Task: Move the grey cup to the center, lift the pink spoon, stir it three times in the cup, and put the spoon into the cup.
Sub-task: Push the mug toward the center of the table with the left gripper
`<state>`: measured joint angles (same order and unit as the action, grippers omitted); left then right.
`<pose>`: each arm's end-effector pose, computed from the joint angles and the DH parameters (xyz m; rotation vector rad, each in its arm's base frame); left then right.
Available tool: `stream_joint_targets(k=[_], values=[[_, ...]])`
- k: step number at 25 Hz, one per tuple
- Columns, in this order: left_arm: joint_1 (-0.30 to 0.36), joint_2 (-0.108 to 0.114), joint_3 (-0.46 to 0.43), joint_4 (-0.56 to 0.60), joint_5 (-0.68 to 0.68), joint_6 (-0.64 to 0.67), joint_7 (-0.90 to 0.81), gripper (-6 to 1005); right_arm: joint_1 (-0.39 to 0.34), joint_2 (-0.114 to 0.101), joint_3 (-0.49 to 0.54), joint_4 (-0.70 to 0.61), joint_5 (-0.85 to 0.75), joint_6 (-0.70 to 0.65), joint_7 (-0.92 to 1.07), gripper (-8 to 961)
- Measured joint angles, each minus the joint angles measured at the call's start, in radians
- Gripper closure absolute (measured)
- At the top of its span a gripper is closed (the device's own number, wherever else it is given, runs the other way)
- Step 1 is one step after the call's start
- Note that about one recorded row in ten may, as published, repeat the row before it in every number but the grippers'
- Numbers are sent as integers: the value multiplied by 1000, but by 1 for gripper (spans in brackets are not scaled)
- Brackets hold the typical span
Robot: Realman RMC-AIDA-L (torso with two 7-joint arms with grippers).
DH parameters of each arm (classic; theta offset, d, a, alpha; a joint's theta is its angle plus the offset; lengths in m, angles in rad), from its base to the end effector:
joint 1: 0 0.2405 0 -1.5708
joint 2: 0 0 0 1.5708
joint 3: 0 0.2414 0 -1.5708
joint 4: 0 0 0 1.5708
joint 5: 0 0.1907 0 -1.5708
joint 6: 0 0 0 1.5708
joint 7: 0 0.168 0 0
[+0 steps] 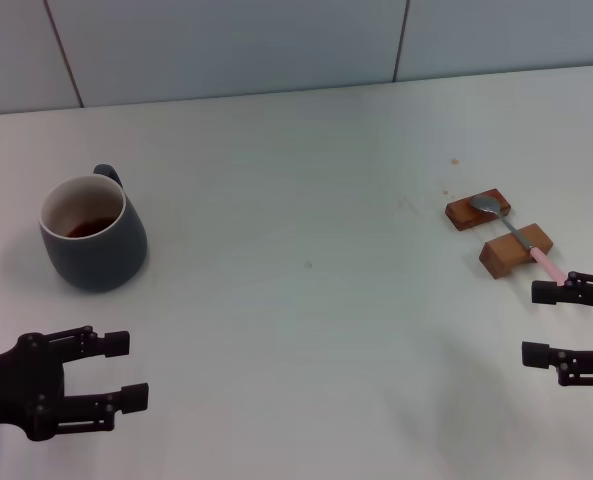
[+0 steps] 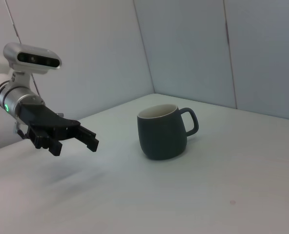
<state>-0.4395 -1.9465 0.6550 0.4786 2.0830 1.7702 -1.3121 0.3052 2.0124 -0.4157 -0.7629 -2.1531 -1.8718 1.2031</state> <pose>-0.2747 0.2555 0.0063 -2.8634 -0.7903 -0.7306 0.2981 0.2367 0.0466 -2.6708 0.5858 0.6647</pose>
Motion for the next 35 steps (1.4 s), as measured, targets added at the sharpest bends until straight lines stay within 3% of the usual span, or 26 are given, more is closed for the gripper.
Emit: stream_joint_targets(k=[35], values=[[2,-4,-30,20,9,-10,53,197,9,2,0,1,-1,2,-1,156]])
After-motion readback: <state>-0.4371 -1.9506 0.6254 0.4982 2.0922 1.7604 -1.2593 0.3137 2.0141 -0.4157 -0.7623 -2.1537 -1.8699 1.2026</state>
